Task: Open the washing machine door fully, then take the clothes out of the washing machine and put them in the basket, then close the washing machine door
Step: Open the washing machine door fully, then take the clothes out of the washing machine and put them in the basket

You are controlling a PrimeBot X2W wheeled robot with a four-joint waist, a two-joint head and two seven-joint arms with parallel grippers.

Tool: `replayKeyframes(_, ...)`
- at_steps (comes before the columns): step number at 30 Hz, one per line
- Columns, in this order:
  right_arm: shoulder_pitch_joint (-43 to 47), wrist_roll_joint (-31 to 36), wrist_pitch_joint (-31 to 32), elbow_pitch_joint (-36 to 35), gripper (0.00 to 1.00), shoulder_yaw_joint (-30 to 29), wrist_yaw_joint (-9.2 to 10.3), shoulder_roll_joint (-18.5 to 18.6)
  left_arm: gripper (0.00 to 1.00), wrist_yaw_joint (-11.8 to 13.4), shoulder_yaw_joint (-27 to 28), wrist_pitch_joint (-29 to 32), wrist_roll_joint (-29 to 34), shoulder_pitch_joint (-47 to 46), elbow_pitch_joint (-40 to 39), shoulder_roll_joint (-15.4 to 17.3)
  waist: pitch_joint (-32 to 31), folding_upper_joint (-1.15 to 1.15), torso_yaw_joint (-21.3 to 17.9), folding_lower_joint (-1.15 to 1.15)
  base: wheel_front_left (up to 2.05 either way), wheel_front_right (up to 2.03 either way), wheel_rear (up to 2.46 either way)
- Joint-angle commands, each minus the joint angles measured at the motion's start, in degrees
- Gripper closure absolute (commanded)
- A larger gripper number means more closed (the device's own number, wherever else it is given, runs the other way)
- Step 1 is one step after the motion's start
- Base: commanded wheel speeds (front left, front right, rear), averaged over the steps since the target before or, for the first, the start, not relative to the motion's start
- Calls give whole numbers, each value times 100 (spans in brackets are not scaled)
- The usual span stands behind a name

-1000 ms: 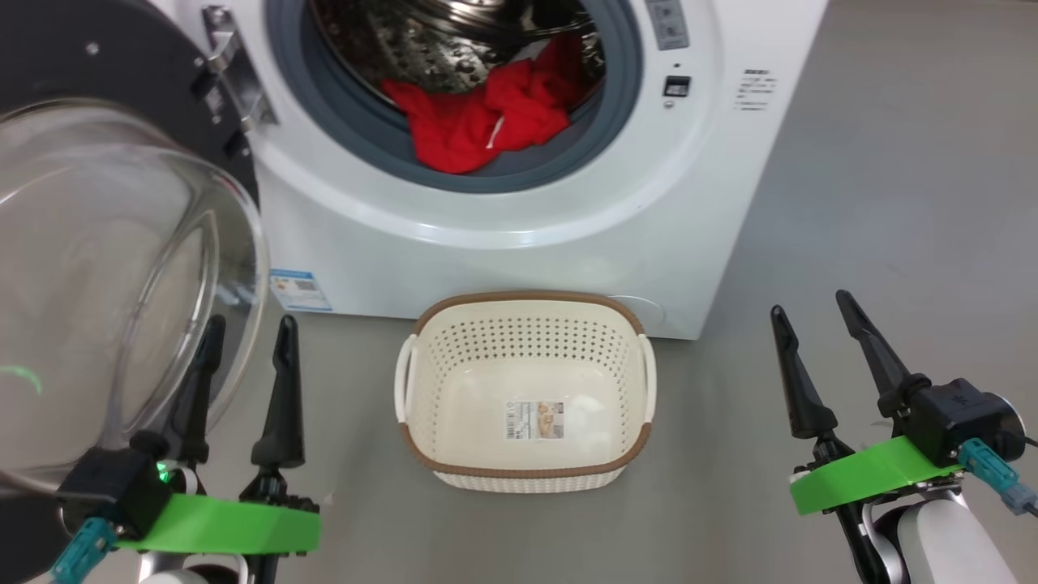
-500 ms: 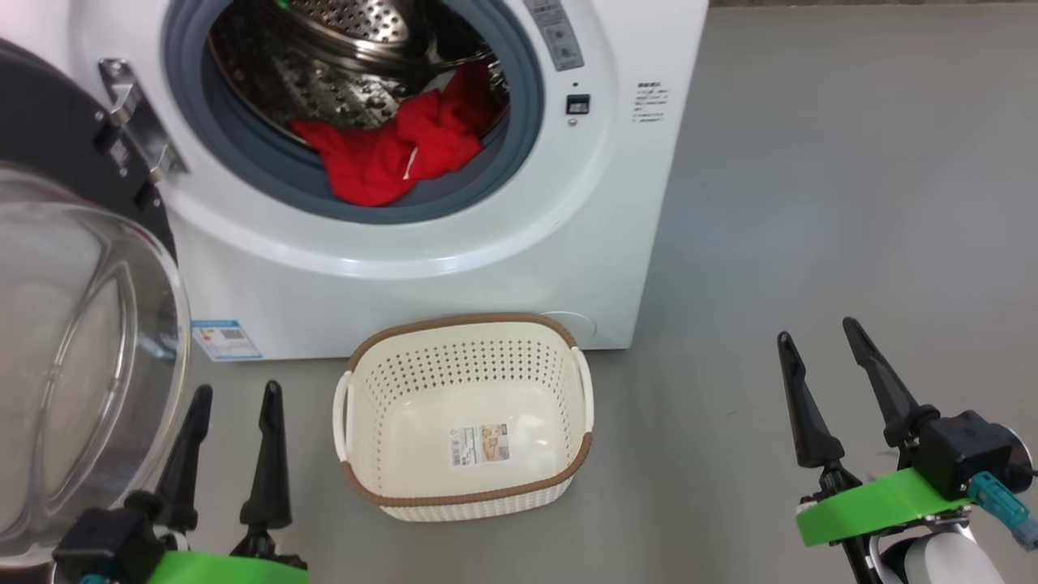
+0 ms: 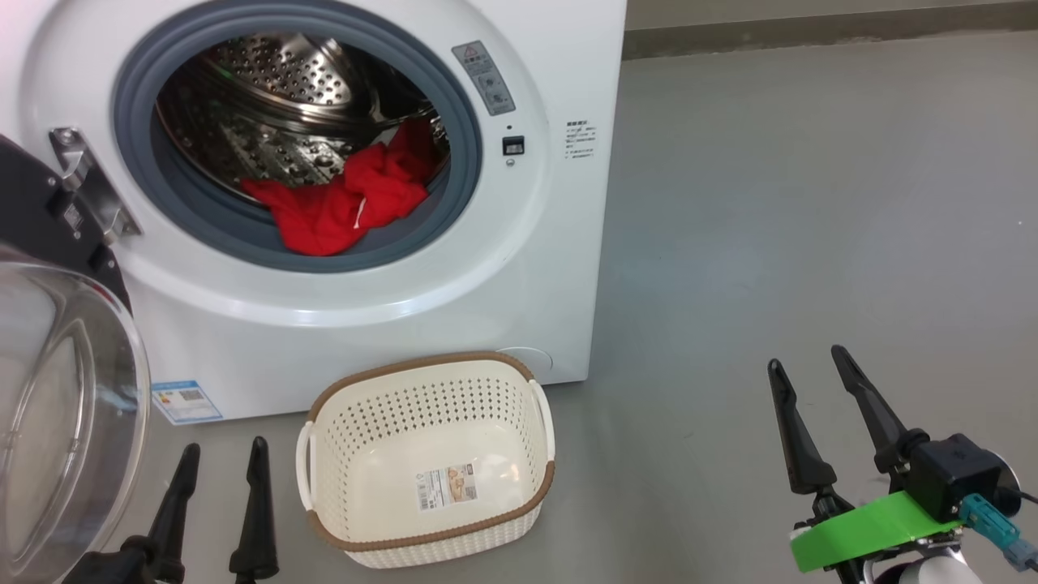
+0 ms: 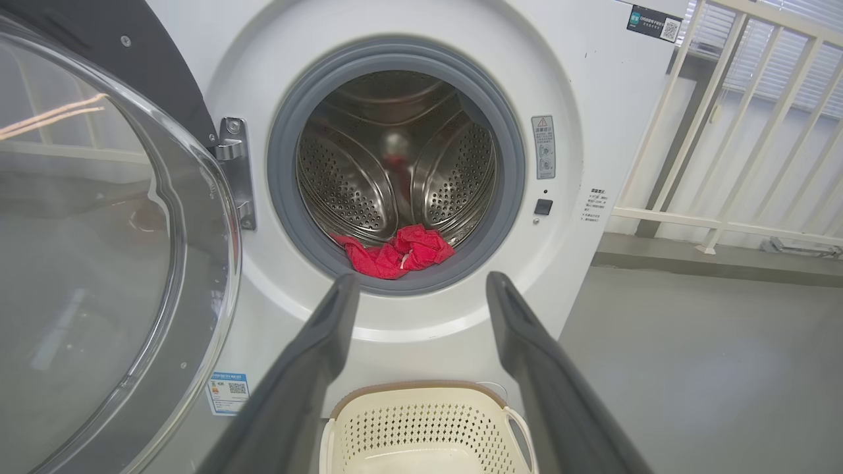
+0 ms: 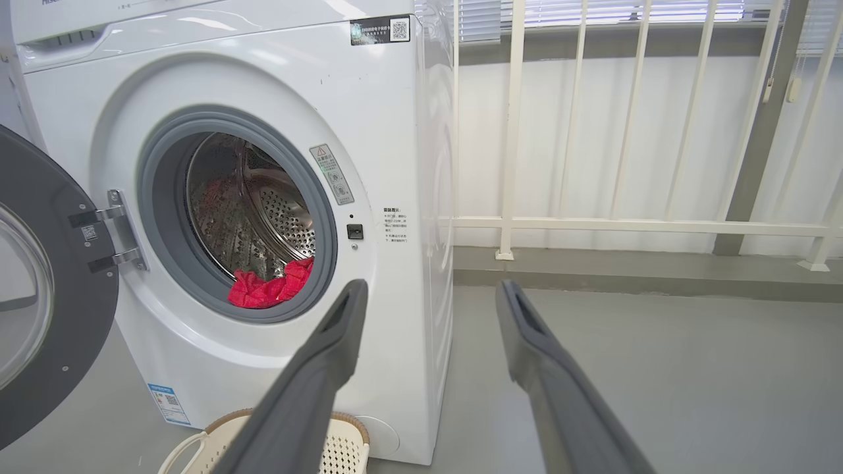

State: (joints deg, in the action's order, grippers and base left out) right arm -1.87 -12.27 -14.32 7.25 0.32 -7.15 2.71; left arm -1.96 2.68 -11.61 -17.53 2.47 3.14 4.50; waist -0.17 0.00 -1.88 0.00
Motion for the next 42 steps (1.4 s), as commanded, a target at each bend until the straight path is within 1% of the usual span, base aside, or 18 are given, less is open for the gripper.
replayKeyframes(1, -10, 7, -67, -144, 0, 114, -34, 17, 0, 60, 181, -3, 79, -74, -115, 118, -55, 0, -60, 0, 0, 0, 0)
replayKeyframes(16, 94, 2, -68, -158, 0, 77, -34, 17, 0, 123, 130, 45, 78, 72, -161, 196, -120, 0, -30, 0, 0, 0, 0)
replayKeyframes(24, 100, 8, -68, -151, 0, 86, -34, 17, 0, 243, 107, 110, 131, 67, -195, 215, -92, 0, 13, 0, 21, -22, 0)
replayKeyframes(34, 93, -5, -68, -115, 0, 135, -34, 17, 0, 277, 82, 73, 82, 61, -298, 218, -54, 0, 36, 0, 137, -137, 0)
replayKeyframes(42, 68, -10, -68, -102, 0, 149, -34, 17, 0, 182, 23, -28, -63, 20, -491, 181, 5, 0, 49, 0, 127, -127, 0)
